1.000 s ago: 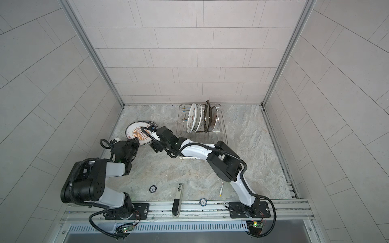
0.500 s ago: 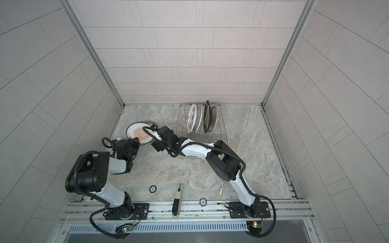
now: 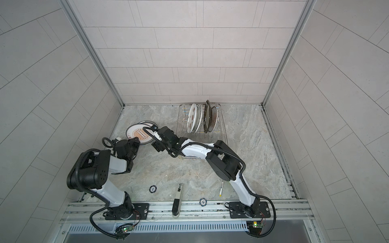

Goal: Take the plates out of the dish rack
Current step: 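Set the plate flat on the stack and open the left gripper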

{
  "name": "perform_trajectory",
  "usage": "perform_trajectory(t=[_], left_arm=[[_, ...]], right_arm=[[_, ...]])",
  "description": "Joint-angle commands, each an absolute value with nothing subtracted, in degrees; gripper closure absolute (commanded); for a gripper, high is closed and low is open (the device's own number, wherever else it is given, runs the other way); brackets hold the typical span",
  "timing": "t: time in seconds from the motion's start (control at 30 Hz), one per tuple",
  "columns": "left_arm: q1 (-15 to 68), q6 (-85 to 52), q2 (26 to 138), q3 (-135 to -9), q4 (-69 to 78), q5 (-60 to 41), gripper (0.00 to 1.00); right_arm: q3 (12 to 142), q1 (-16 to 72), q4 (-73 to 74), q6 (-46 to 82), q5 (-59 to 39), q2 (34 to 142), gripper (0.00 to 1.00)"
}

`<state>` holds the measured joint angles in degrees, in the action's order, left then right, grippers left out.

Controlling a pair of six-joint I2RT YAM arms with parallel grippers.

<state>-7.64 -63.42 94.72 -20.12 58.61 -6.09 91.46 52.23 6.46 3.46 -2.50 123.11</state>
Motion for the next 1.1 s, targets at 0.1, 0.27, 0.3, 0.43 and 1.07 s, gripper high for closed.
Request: perform_trajectory(t=[0.1,0.27,0.3,0.43,1.07], left_arm=[[-8.1,-58.1,90.6,-21.0,52.4,-1.3,0.71],[-8.0,-55.5,88.2,-21.1,47.6,0.5,0.67],[-8.0,-55.3,88.5,-21.3,47.6,0.1,0.67],[-8.0,-54.3,88.5,-21.9,46.4,-0.5,0.7],[-6.5,-48.1,84.8,-25.7,32.2,-1.3,0.74]], right_arm=[[90.4,52.4,8.2,3.5,-2.1,122.0,0.15],[90.9,52.4,7.8,3.1,-2.1,122.1,0.15],[91.1,52.4,7.7,3.1,-2.2,122.1,0.15],[91.7,52.4,7.5,3.0,-2.5,122.3,0.15],[93.3,52.4,5.4,2.7,-2.4,122.3,0.15]])
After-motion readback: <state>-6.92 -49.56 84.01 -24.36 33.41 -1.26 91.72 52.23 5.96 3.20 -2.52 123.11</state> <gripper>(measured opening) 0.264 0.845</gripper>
